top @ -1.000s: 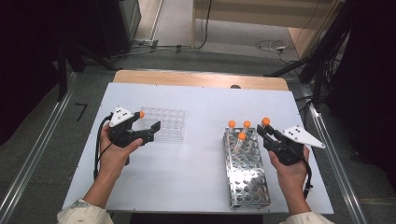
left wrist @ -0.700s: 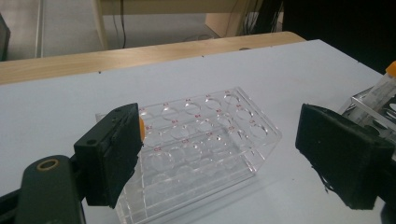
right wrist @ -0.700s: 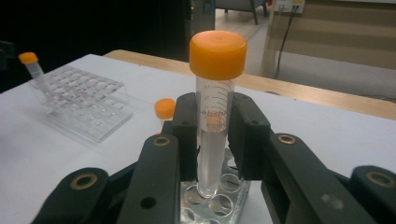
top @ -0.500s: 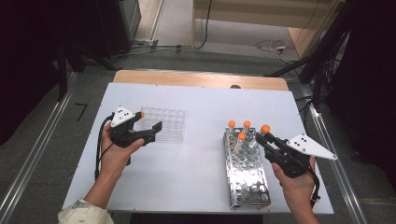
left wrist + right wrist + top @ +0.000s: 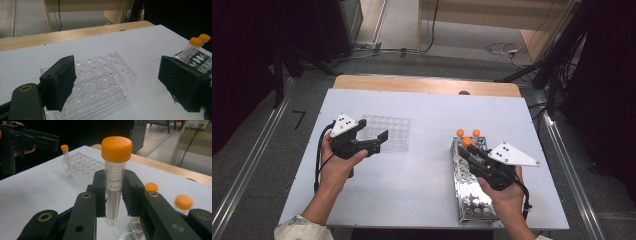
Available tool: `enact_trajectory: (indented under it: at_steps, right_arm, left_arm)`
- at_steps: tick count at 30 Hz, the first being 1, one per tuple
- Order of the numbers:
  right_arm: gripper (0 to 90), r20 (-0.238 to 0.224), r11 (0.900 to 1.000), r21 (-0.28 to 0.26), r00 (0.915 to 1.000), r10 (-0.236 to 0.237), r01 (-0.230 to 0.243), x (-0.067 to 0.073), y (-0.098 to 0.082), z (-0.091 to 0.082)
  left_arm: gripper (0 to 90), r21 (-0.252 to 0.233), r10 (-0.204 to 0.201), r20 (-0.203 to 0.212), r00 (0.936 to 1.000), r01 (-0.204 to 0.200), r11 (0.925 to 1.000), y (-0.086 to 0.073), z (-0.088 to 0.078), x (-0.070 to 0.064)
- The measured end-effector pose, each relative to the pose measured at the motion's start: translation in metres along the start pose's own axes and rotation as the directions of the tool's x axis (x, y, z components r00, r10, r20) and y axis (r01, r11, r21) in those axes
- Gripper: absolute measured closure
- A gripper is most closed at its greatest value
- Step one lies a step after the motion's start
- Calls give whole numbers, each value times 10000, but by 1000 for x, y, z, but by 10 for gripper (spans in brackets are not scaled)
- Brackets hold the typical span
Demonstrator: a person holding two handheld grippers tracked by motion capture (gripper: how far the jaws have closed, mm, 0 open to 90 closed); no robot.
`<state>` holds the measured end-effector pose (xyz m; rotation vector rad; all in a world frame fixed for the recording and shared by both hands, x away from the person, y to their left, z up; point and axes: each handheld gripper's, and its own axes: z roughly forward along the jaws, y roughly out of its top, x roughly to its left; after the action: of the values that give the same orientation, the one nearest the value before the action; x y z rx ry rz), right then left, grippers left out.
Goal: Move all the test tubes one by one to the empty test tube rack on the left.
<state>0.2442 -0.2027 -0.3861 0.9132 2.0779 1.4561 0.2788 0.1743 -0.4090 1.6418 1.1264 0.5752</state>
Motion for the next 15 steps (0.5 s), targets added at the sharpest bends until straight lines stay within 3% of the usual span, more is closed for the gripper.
enact_trajectory:
  at_steps: [8, 15]
  right_arm:
    - [711, -666, 9994, 288, 9977, -159, 179, 21, 2, 31]
    - [711, -832, 9975, 638, 9962, -246, 300, 31, 0, 50]
  left_arm:
    - [159, -41, 47, 198, 9998, -47, 10000, 2, -1, -5]
    - [159, -28, 148, 341, 9993, -147, 9999, 2, -1, -10]
